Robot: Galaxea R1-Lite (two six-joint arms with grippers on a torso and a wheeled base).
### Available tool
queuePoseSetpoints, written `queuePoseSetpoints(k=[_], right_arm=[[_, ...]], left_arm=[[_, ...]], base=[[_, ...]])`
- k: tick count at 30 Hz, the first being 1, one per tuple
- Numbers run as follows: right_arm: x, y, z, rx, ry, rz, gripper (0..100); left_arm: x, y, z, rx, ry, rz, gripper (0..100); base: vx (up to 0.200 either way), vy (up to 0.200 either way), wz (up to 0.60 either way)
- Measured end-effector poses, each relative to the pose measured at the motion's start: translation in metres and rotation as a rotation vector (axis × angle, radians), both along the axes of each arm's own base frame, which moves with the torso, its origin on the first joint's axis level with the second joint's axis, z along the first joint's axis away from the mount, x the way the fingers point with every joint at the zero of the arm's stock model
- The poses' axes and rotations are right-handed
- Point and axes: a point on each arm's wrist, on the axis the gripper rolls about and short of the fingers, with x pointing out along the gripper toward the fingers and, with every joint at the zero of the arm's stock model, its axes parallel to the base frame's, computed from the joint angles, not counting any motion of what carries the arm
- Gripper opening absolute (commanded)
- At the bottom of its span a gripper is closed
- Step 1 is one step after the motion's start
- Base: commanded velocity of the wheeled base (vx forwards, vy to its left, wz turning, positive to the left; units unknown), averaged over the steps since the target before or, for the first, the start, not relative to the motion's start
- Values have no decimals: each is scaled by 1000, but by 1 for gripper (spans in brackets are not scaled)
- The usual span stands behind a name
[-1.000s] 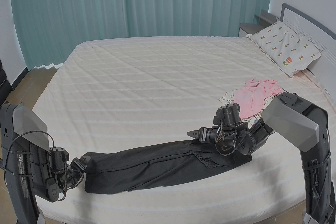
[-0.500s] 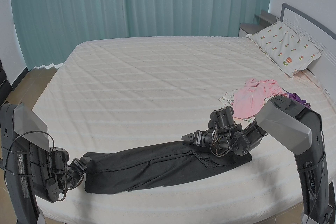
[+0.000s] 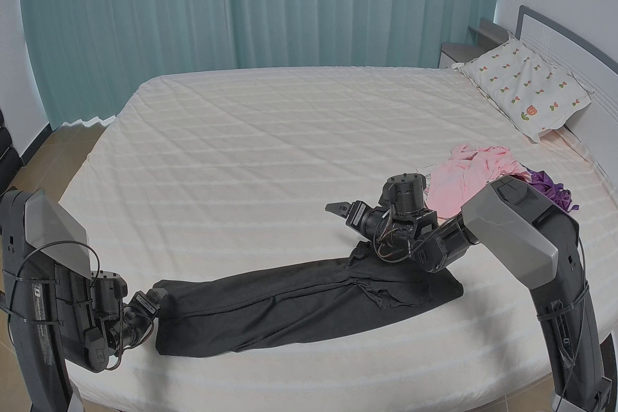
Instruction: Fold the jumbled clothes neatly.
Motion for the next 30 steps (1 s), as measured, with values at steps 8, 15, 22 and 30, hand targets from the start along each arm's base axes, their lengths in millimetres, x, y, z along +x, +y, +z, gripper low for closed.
queuePoseSetpoints(k=[8, 15, 22, 30], right_arm=[[-5, -9, -10, -90, -7, 8, 100], [-23, -35, -7, -235, -11, 28, 100], [-37, -51, -13, -295, 41, 22, 100], [-45, -71, -29, -339, 133, -16, 100]], left_arm=[[0, 0, 0, 0, -2, 0, 100], [0, 0, 0, 1, -1, 1, 100], [1, 0, -1, 0, -1, 0, 100], [1, 0, -1, 0, -2, 0, 100]], base=[[0, 0, 0], [0, 0, 0], [0, 0, 0], [0, 0, 0]])
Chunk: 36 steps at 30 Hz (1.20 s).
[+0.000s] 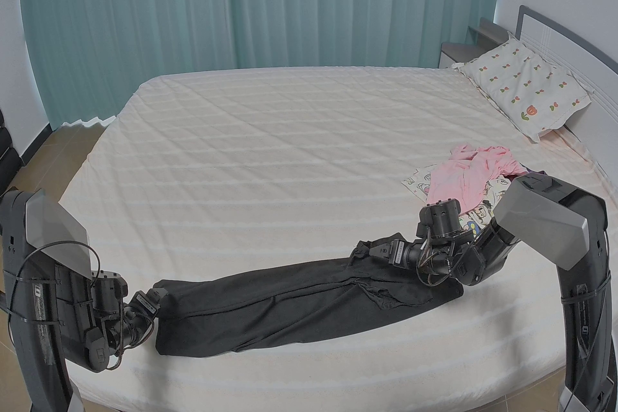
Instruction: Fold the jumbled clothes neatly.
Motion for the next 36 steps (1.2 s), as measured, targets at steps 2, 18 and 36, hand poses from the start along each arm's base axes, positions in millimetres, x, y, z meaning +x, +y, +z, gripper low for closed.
queuePoseSetpoints(k=[2, 18, 36], right_arm=[[-3, -5, -2, -6, 18, -10, 100], [-34, -32, 32, 71, 60, -136, 100], [-75, -51, 25, 147, -15, -213, 100]], left_arm=[[0, 0, 0, 0, 0, 0, 100], [1, 1, 0, -8, -4, 3, 100], [-8, 2, 15, -43, -26, -15, 100]], base=[[0, 0, 0], [0, 0, 0], [0, 0, 0]])
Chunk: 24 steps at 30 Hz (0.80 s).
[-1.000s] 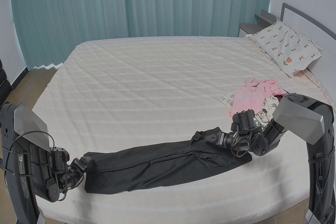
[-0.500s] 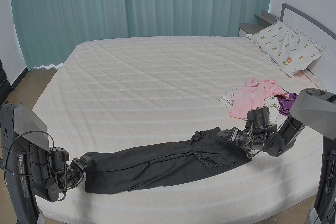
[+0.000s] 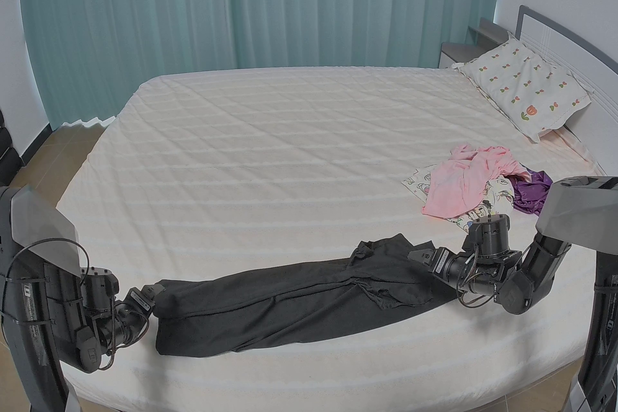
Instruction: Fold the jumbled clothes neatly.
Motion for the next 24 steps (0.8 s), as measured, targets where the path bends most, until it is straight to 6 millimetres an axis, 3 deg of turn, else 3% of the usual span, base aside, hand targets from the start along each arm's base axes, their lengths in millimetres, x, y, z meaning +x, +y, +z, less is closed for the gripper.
queuePoseSetpoints(k=[10, 16, 24], right_arm=[[-10, 3, -9, -10, 22, 12, 100], [-15, 7, -13, -5, -20, 23, 100], [-18, 8, -21, -12, -2, 30, 100]], left_arm=[[-6, -1, 23, 146, -72, -124, 100], [-5, -3, 13, 217, -50, -302, 100], [8, -6, -11, 257, -13, -383, 100]], base=[[0, 0, 0], [0, 0, 0], [0, 0, 0]])
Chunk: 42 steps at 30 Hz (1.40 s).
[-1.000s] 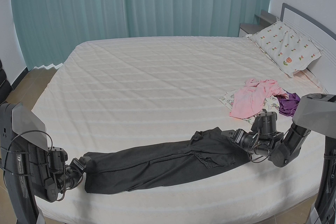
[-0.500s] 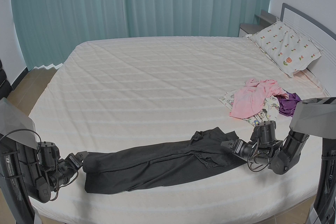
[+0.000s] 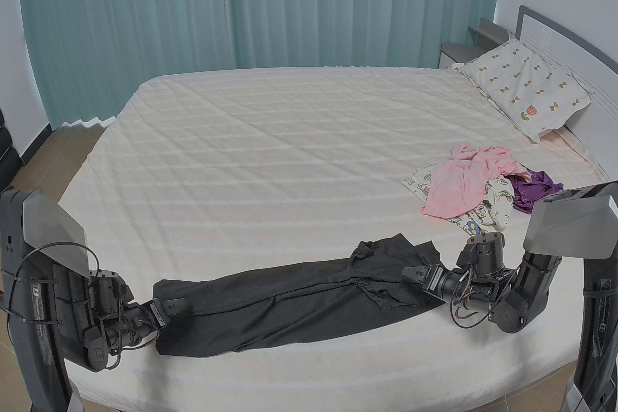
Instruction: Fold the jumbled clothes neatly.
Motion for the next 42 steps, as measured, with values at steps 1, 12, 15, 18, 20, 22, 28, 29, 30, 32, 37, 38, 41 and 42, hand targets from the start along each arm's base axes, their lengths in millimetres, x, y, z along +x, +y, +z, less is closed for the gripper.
queuePoseSetpoints(k=[1, 12, 15, 18, 20, 22, 28, 29, 30, 32, 37, 38, 41, 42], right_arm=[[0, 0, -1, 0, 1, 0, 100], [-1, 2, -5, -2, 8, 6, 100], [-1, 3, -5, -3, 9, 7, 100], [-1, 3, -6, -3, 10, 8, 100], [-1, 3, -6, -2, 10, 8, 100], [-1, 3, -5, -1, 8, 9, 100], [-1, 3, -5, 2, -3, 10, 100], [-1, 3, -5, 2, -2, 10, 100], [-1, 3, -6, 1, -1, 10, 100], [-1, 3, -6, 2, -1, 10, 100], [-1, 3, -6, 1, -1, 10, 100], [-1, 3, -6, 1, -1, 10, 100], [-1, 3, -6, 1, -1, 10, 100], [-1, 3, -6, 1, 0, 10, 100]], left_arm=[[2, 0, -3, 3, 0, -4, 100], [20, 2, -21, 57, -13, -29, 100], [21, 2, -24, 58, 16, -28, 100], [23, 3, -26, 57, 46, -29, 100], [24, 2, -26, 57, 42, -30, 100], [25, 2, -25, 58, 38, -32, 100], [28, -1, -24, 54, 24, -47, 100], [28, -1, -24, 53, 23, -49, 100], [29, -1, -24, 53, 22, -50, 100], [29, -2, -24, 53, 21, -52, 0], [27, -2, -23, 52, 19, -53, 0], [27, -2, -22, 52, 20, -53, 0], [25, 0, -20, 52, 20, -45, 0], [24, 1, -19, 52, 20, -42, 0]], base=[[0, 0, 0], [0, 0, 0], [0, 0, 0], [0, 0, 0], [0, 0, 0], [0, 0, 0], [0, 0, 0], [0, 0, 0], [0, 0, 0], [0, 0, 0], [0, 0, 0], [0, 0, 0], [0, 0, 0], [0, 0, 0]])
